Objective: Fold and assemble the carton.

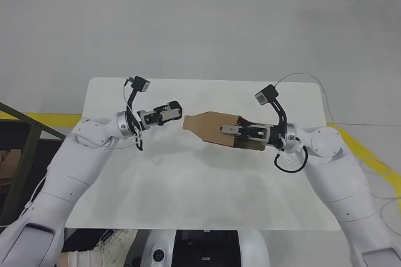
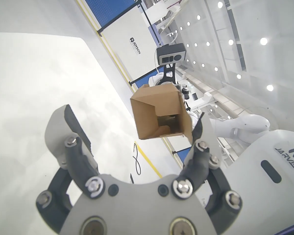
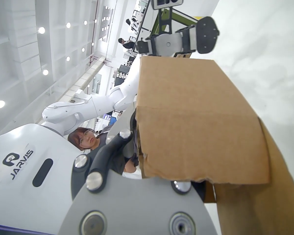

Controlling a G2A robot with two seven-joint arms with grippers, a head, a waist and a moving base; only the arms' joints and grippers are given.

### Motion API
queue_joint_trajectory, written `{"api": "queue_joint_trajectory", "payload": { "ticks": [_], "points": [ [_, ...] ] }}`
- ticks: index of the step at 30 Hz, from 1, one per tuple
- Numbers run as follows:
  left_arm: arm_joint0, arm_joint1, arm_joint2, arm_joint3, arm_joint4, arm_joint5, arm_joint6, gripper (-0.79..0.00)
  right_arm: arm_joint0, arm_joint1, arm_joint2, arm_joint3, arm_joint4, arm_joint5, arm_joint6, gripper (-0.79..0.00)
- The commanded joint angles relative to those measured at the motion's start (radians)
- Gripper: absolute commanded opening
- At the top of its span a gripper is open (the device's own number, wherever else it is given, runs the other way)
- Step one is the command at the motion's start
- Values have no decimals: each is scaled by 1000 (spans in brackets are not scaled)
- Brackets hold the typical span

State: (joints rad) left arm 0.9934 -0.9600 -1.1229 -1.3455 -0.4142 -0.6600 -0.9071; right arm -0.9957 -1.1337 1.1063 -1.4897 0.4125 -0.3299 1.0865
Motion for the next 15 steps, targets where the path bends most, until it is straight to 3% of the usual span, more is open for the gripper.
{"api": "queue_joint_trajectory", "payload": {
  "ticks": [1,8,15],
  "points": [
    [24,7,-26,-46,18,2,4,0,1,-1,-4,-2,-14,9,-14,-785],
    [50,12,-30,-160,156,71,6,0,3,-2,-12,-7,-37,24,-36,-785],
    [21,-1,7,-139,272,130,82,0,-5,0,-5,-24,-28,14,-30,-785]
  ]
}}
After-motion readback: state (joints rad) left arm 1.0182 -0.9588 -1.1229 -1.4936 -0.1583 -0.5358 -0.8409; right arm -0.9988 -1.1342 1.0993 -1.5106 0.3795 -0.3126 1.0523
